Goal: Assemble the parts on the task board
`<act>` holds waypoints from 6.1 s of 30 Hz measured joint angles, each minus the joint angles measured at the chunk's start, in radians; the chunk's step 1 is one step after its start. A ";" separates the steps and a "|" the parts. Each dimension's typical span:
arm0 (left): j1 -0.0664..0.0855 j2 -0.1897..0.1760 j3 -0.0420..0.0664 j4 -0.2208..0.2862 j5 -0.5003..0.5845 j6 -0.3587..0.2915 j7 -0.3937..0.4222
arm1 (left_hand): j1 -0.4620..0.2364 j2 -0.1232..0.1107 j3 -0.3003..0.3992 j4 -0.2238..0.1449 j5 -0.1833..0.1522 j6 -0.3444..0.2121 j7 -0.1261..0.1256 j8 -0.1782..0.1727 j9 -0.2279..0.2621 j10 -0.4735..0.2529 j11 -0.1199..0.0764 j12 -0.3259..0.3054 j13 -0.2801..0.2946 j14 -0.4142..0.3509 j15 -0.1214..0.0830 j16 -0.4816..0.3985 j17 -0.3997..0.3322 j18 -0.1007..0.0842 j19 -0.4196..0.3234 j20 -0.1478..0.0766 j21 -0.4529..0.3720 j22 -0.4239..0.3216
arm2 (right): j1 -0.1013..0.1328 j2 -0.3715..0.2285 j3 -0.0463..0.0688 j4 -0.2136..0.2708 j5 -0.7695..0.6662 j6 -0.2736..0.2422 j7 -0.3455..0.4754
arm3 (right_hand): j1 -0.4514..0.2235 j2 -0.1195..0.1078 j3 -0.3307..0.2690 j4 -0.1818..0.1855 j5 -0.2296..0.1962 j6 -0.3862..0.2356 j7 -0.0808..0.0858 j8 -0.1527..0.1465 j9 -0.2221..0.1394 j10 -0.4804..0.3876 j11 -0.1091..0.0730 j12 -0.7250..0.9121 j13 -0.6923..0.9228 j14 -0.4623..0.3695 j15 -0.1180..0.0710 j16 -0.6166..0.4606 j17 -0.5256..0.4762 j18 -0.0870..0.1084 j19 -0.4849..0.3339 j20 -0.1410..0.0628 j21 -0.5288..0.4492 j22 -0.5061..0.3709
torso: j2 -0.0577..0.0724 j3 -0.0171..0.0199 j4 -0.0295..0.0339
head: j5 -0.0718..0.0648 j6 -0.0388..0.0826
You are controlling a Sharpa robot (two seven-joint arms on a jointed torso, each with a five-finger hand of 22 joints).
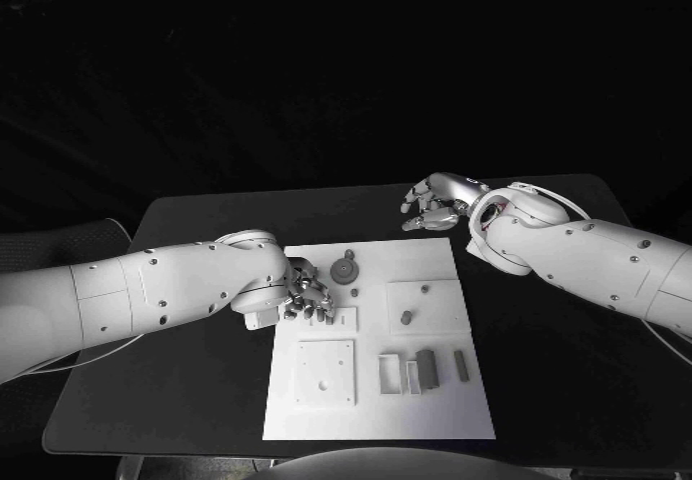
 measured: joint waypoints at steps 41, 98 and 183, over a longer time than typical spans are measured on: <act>0.107 -0.049 0.008 -0.111 0.028 -0.030 0.028 | -0.024 -0.086 -0.007 0.061 -0.131 -0.236 0.098 -0.208 -0.105 -0.120 0.101 -0.087 -0.119 -0.098 0.087 -0.083 -0.116 -0.018 -0.098 0.049 -0.117 -0.034 | 0.000 -0.009 0.000 -0.016 0.000 0.002 0.000 | 0.000 0.000 0.000 0.000 0.000 -0.001 0.001 0.000 0.000 0.000 0.000 0.000 -0.001 -0.001 0.001 0.000 0.000 0.000 0.002 0.001 0.000 0.000 | 0.000 -0.0001 0.0005 | -0.007 0.043; 0.041 0.146 0.003 -0.362 -0.051 0.033 0.076 | -0.033 -0.067 -0.029 0.108 -0.165 -0.209 0.102 -0.183 -0.142 -0.146 0.100 -0.066 -0.136 -0.122 0.090 -0.063 -0.148 -0.024 -0.119 0.058 -0.135 -0.024 | 0.000 0.001 0.000 -0.016 0.000 0.002 0.000 | 0.000 0.000 -0.003 0.003 0.000 -0.006 0.006 -0.004 0.000 -0.007 0.000 0.000 -0.005 -0.005 0.005 0.000 0.000 0.000 0.001 0.003 -0.004 0.000 | 0.004 0.0012 -0.0040 | -0.012 0.042; 0.001 -0.139 0.002 0.077 0.063 -0.121 0.025 | 0.142 0.027 0.076 -0.027 -0.169 -0.111 0.050 -0.125 -0.165 -0.068 0.050 0.005 -0.140 -0.079 0.065 0.023 -0.153 -0.028 -0.053 0.024 -0.089 0.000 | 0.000 -0.007 0.000 -0.019 0.000 0.010 -0.003 | -0.008 -0.008 -0.006 0.011 0.000 -0.007 0.007 -0.004 0.000 -0.007 0.000 0.000 -0.007 -0.007 0.007 0.000 -0.001 0.000 0.002 0.005 -0.004 0.000 | 0.004 0.0005 -0.0029 | 0.001 0.007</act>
